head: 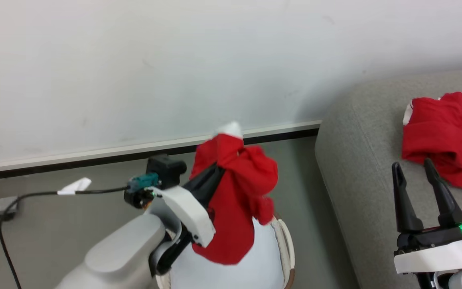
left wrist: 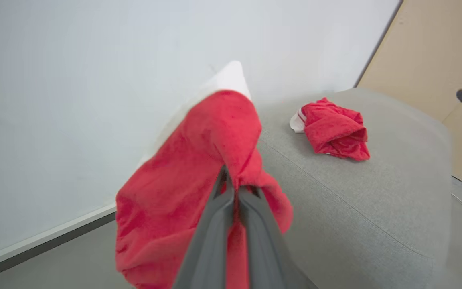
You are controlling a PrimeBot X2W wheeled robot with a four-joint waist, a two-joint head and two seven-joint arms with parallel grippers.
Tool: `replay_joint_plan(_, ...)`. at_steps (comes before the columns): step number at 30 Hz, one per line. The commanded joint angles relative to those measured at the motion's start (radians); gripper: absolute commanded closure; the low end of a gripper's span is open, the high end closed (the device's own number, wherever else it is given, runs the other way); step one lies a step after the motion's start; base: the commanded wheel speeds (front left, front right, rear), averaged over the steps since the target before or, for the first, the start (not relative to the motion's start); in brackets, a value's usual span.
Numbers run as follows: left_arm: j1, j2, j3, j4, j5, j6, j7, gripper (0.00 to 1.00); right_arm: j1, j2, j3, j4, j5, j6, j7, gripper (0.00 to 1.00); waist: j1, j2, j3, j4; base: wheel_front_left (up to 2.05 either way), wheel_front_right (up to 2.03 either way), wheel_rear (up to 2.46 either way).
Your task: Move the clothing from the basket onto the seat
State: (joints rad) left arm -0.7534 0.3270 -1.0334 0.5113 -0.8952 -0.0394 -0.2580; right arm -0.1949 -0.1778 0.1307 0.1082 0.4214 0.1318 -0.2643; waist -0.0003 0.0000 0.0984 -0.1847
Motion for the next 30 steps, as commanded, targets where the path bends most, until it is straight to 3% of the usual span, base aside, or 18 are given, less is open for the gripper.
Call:
replay_joint_plan(1, -0.007, 0.011, 0.010, -0.022, 0.009, 0.009, -0.007, 1.00, 0.017, 0.000, 0.006, 0.001, 0.003, -0.002, 0.000, 0.00, 0.0003, 0.0000, -0.013, 0.017, 0.00, 0.00, 0.00)
replay_joint_plan(9, -0.053, 0.064, 0.063, -0.252, 0.046, 0.093, 0.008, 1.00, 0.029, 0.012, 0.034, 0.016, 0.013, -0.002, 0.000, 0.00, 0.0003, 0.0000, -0.045, 0.049, 0.00, 0.00, 0.00)
replay_joint_plan(17, -0.092, 0.099, 0.085, -0.368, 0.051, 0.152, 0.052, 1.00, 0.021, 0.028, 0.059, 0.016, 0.038, -0.002, 0.000, 0.00, 0.0003, 0.0000, -0.062, 0.060, 0.00, 0.00, 0.00)
replay_joint_plan(22, -0.091, 0.104, 0.090, -0.412, 0.056, 0.172, 0.051, 1.00, 0.026, 0.018, 0.080, 0.014, 0.050, -0.002, 0.000, 0.00, 0.0003, 0.0000, -0.063, 0.065, 0.00, 0.00, 0.00)
replay_joint_plan(30, -0.105, 0.088, 0.082, -0.435, 0.060, 0.165, 0.050, 1.00, -0.002, -0.024, 0.196, 0.021, 0.096, -0.002, 0.000, 0.00, 0.0003, 0.0000, -0.061, 0.074, 0.00, 0.00, 0.00)
